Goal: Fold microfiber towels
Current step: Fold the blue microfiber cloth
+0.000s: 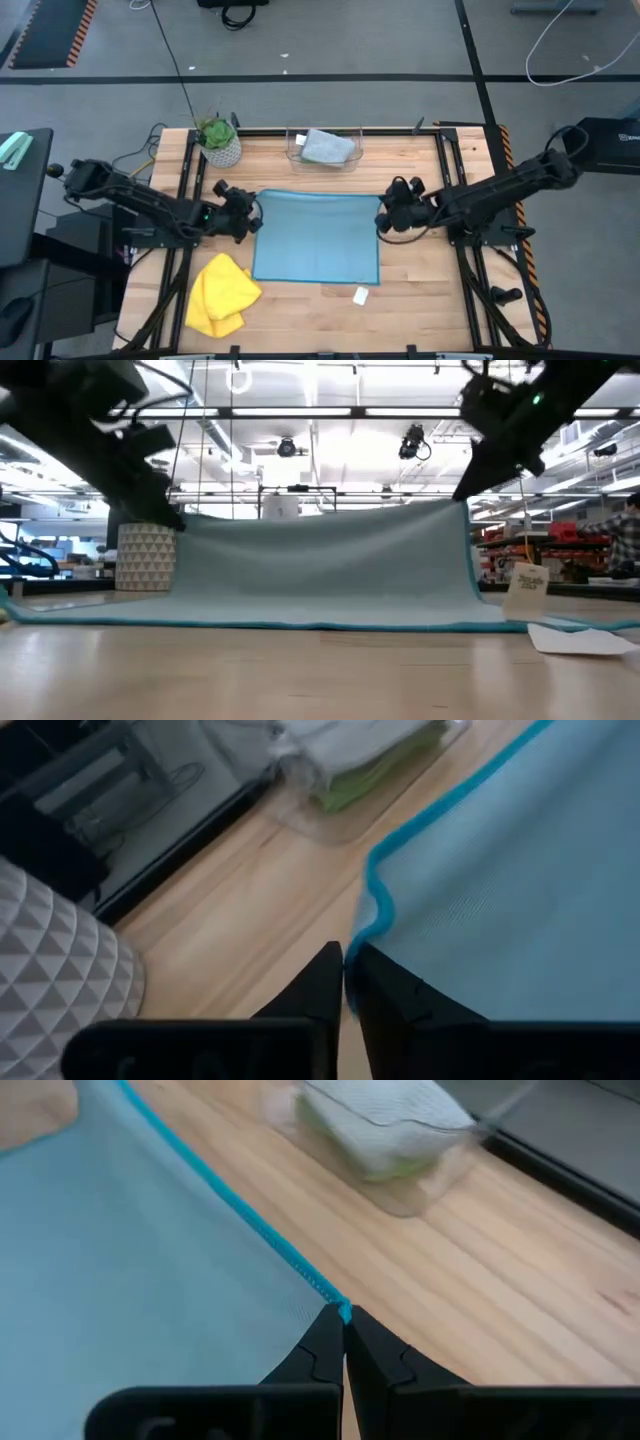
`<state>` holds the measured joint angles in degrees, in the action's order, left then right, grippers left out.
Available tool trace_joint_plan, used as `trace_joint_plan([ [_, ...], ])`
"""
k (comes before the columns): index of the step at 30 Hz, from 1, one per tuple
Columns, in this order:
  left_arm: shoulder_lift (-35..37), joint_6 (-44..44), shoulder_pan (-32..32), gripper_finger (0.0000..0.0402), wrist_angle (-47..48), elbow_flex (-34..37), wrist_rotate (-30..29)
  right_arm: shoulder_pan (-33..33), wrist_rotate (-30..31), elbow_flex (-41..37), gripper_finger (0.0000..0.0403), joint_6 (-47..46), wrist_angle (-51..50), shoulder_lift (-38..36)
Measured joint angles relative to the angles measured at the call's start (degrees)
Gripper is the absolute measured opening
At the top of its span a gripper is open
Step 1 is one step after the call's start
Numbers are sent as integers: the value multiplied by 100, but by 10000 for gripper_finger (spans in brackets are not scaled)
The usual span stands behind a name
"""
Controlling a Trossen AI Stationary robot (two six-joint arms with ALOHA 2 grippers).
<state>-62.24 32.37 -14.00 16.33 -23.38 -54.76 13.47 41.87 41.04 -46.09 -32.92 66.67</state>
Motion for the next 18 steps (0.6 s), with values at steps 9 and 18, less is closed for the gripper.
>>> trace_joint_plan([
  [9, -2, -42, 562, 95, -319, 272, 369, -808, -80, -179, 44, 816, 141, 0],
  [18, 6, -1180, 354, 183, -689, -265, 2544, -787, -207, 554, 199, 1123, -775, -234],
])
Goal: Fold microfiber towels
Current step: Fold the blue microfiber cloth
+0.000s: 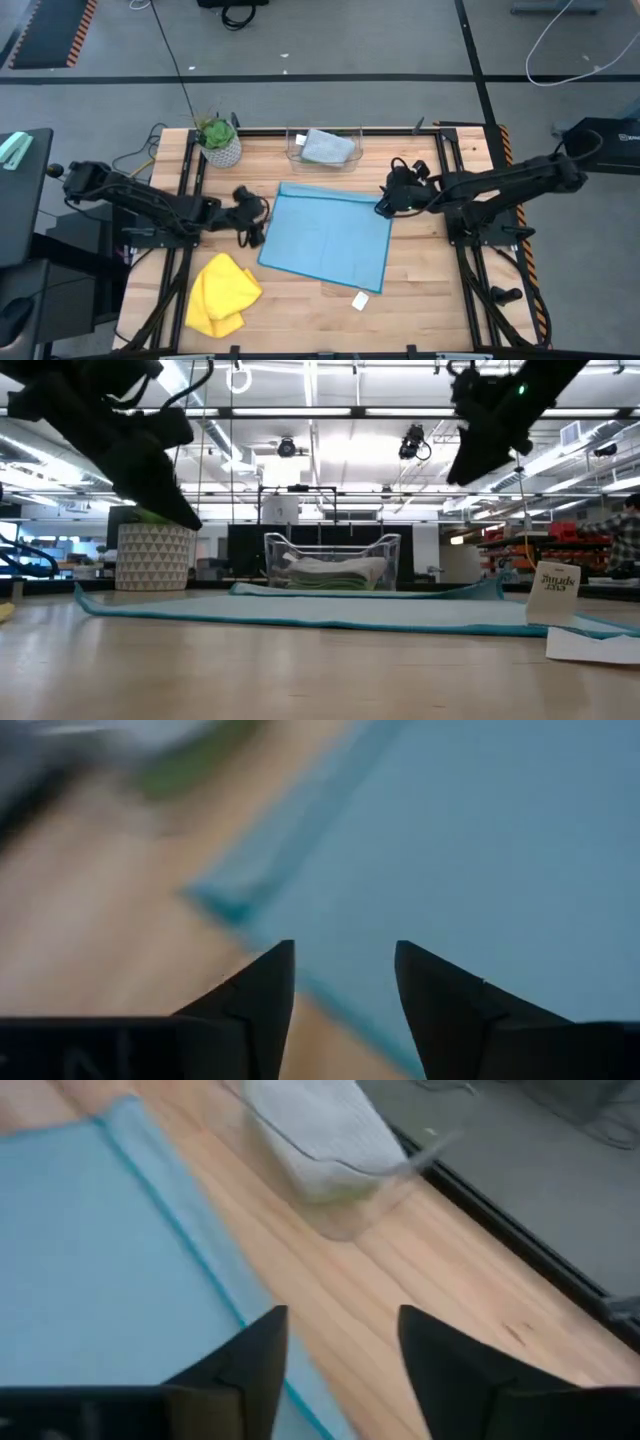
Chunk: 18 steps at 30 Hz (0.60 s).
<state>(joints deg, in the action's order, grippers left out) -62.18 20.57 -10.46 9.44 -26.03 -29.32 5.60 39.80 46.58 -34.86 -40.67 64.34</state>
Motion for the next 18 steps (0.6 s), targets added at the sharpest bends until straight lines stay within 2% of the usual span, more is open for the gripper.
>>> trace_joint_plan([
  [2, -69, -67, -76, 168, -353, 19, 542, 200, -240, 108, 217, 22, 11, -63],
  [5, -310, -73, -174, 120, -366, 21, 662, 599, -531, -56, 211, 43, 379, -65],
  [7, -524, -67, -244, 78, -375, 25, 662, 875, -651, -295, 182, 47, 714, -25],
  [10, -867, -98, -428, 18, -697, 28, 666, 1237, -909, -674, 110, 56, 1488, 54],
  [14, -1337, -517, -722, 16, -1595, 27, 673, 1760, -1094, -860, 17, 71, 2114, 325],
  [16, -1528, -693, -823, 18, -1985, 27, 778, 2082, -1099, -719, 11, 197, 2153, 551],
  [18, -1703, -779, -885, 12, -2452, 27, 923, 2385, -1111, -523, 28, 282, 2145, 795],
])
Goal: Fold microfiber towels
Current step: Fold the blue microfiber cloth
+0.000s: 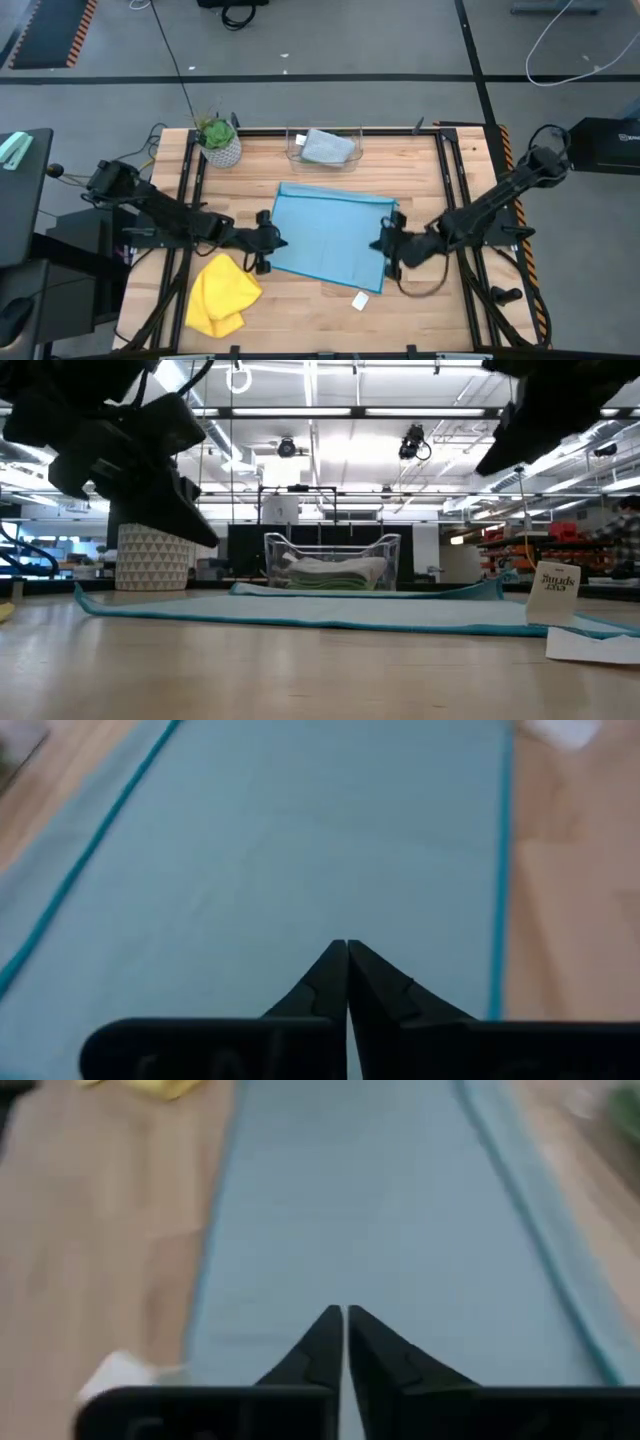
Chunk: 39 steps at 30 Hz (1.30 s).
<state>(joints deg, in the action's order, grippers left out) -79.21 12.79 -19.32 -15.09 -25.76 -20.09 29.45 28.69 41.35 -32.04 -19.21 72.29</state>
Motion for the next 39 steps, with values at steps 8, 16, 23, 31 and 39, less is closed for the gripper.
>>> trace_joint_plan([
  [8, -385, -10, -183, 25, -1255, 0, 32, 586, -413, 850, 101, -162, -99, 1338],
  [16, -447, -60, -183, 13, -1426, 0, 25, 912, -1218, 1672, 163, 589, -93, 2542],
  [23, -447, -60, -180, 16, -1385, 0, 26, 1119, -1526, 2077, 194, 1123, -99, 3270],
  [31, -447, -58, -174, 20, -1380, 0, 27, 1156, -1501, 2144, 179, 1539, -91, 3792],
  [39, -447, -58, -174, 10, -1378, 0, 25, 1093, -1317, 2158, 133, 1665, -43, 3858],
])
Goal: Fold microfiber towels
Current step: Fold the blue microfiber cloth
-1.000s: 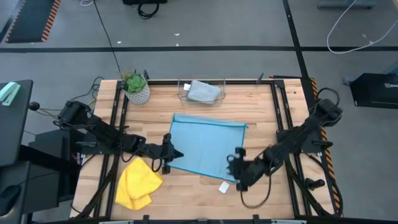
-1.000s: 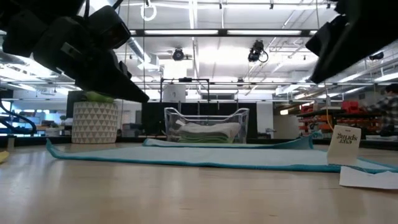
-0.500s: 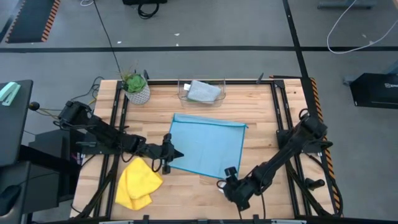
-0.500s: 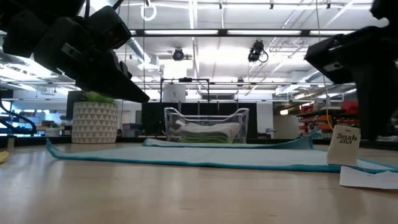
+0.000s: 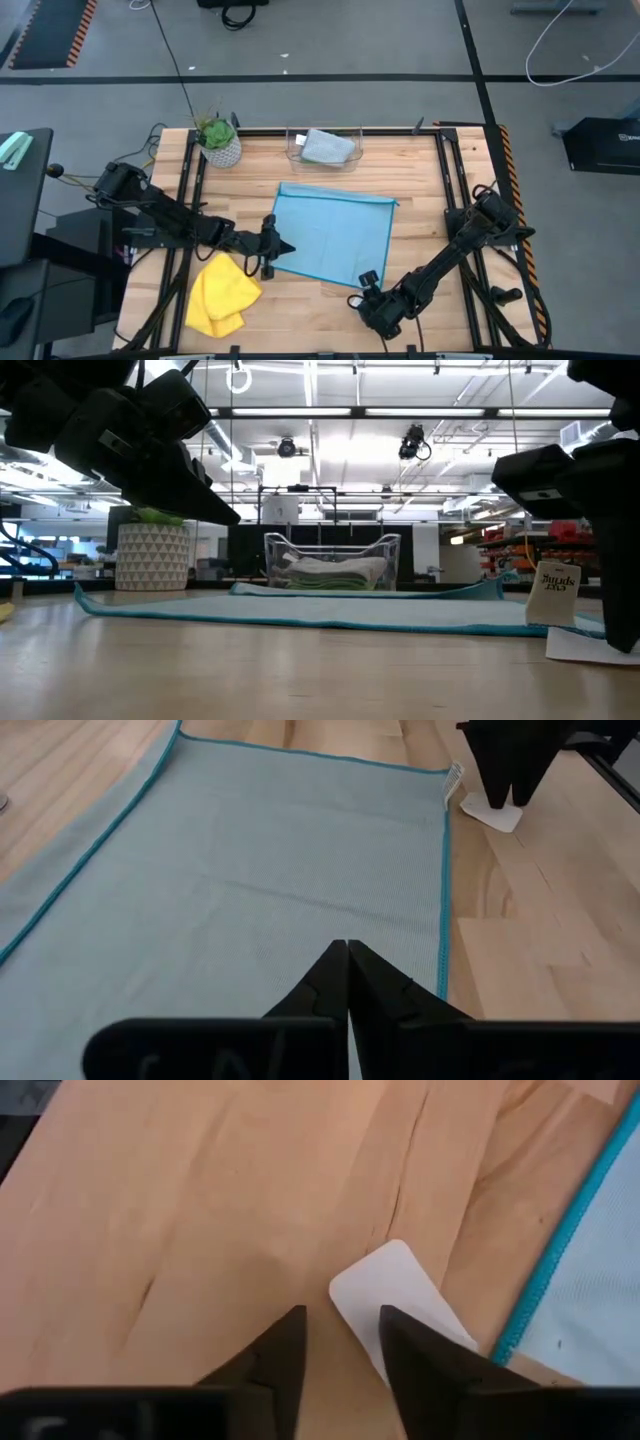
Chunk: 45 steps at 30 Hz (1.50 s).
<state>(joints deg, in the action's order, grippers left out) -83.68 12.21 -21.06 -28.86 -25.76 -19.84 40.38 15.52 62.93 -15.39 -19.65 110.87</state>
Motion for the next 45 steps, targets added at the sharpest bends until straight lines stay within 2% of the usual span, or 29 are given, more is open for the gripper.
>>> trace_joint_plan([
  [5, 0, 0, 0, 22, 0, 0, 0, -39, 223, -6, 53, -26, 53, 38],
  [8, 0, 0, 0, 20, 0, 0, 1, -62, 527, -14, 23, -93, 5, 47],
  [14, 0, 0, -4, 9, 0, 0, 2, -76, 1075, -31, 13, -483, -101, -271],
  [19, 0, 0, -4, 18, 0, 0, 0, -95, 1489, -30, 13, -884, -512, -729],
  [26, 0, 0, -7, 10, 0, 0, 0, -520, 1568, -26, 14, -1434, -1192, -1091],
  [29, 0, 6, -7, 13, 5, 0, 0, -759, 1365, -24, 28, -1579, -1398, -1067],
  [34, 4, 224, 2, 44, 46, 0, 0, -1084, 1019, -34, 97, -1944, -2206, -1360],
  [36, 11, 249, 2, 45, 55, -15, 0, -1092, 763, -34, 124, -1745, -1894, -1567],
  [39, 14, 228, 3, 26, 96, -17, 0, -927, 181, -127, 152, -1210, -931, -1636],
  [42, 8, 213, 42, 7, 202, -17, 0, -716, -28, -140, 167, -1012, -384, -1258],
  [45, 7, 212, 66, 13, 220, -17, -6, -604, -89, -150, 187, -1252, -310, -802],
])
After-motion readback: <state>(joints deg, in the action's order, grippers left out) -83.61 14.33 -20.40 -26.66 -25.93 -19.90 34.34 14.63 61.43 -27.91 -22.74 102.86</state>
